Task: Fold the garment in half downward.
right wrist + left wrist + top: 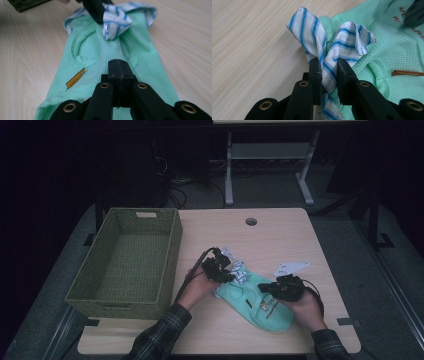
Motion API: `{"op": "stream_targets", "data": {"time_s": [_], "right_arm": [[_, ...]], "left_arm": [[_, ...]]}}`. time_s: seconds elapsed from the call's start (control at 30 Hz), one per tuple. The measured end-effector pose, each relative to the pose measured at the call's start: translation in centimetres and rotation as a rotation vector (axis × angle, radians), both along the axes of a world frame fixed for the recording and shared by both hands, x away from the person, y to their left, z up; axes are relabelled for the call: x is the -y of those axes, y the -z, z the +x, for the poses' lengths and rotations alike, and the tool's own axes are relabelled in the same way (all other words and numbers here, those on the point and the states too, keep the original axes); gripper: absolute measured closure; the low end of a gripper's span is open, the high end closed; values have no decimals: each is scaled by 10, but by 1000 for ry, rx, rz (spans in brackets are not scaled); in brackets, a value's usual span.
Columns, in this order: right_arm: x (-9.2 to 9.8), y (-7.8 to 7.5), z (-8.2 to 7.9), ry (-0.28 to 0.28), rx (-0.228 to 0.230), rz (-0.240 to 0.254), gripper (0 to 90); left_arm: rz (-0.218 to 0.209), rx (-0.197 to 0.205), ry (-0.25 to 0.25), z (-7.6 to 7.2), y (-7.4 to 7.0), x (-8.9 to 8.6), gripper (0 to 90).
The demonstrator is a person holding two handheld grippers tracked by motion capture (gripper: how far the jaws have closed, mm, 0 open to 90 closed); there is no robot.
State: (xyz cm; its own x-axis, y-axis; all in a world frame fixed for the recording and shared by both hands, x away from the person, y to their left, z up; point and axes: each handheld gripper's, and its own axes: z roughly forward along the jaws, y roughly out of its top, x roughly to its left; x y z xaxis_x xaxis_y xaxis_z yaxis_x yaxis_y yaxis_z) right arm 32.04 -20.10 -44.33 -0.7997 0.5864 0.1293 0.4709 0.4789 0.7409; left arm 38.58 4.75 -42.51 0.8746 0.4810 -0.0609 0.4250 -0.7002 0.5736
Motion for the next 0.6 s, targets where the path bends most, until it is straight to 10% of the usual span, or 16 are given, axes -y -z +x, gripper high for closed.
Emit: {"op": "stream_targets", "data": {"time_s": [0.6], "right_arm": [[-32, 23, 17, -37, -46, -59, 898]], "left_arm": [[-105, 22, 11, -8, -35, -10, 757]]}}
